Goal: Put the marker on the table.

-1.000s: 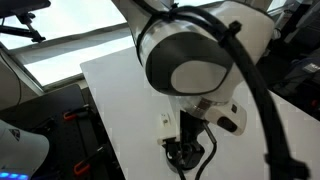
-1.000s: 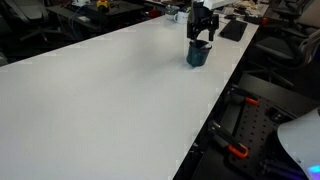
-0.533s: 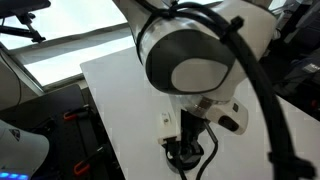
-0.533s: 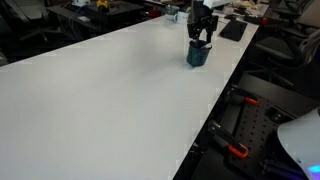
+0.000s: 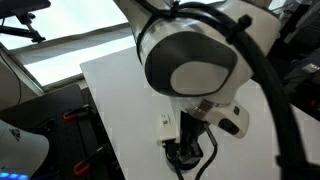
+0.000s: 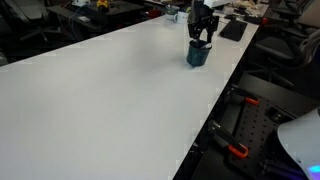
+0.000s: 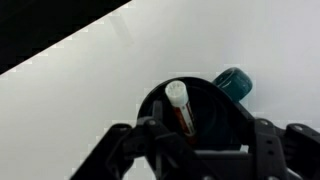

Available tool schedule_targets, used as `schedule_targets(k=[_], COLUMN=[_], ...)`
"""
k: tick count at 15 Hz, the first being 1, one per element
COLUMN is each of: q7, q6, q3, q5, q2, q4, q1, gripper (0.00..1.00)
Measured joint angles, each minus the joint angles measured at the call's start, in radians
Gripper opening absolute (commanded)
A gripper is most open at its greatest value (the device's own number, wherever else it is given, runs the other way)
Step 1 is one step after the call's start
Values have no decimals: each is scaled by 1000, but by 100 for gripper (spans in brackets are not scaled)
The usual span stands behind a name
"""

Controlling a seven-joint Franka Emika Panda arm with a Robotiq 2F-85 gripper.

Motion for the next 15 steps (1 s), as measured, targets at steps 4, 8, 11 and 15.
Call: schedule_targets(k=[4, 8, 11, 15], q7=[0, 0, 0, 0], q6=[0, 0, 0, 0], q3=[0, -1, -1, -1], q5=[16, 24, 31, 41], q2=[0, 0, 0, 2], q4=[0, 0, 0, 0], q1=[-8, -11, -12, -13], gripper=[59, 51, 52, 51])
